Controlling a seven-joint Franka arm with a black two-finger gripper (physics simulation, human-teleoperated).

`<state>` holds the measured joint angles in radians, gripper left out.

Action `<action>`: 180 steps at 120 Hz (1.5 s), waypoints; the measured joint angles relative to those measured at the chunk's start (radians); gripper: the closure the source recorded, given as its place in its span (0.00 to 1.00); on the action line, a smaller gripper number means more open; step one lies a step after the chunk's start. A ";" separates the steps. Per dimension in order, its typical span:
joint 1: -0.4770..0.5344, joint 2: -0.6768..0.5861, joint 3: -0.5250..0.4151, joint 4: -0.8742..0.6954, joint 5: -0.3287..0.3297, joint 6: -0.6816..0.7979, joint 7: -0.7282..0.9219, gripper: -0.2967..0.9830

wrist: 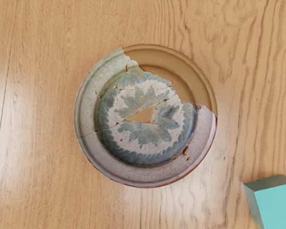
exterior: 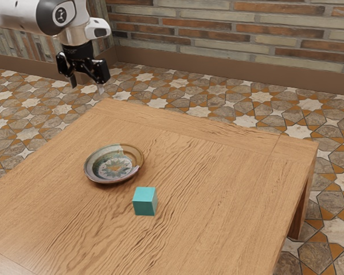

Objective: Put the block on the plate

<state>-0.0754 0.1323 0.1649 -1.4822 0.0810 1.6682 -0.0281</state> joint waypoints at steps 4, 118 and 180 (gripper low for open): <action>0.000 0.000 0.000 0.000 0.000 0.001 -0.001 0.23; -0.185 0.314 -0.016 -0.181 -0.188 0.324 -0.532 0.23; -0.182 0.232 -0.031 -0.472 -0.179 0.575 -0.635 0.23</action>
<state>-0.2572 0.3640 0.1336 -1.9539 -0.0978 2.2432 -0.6630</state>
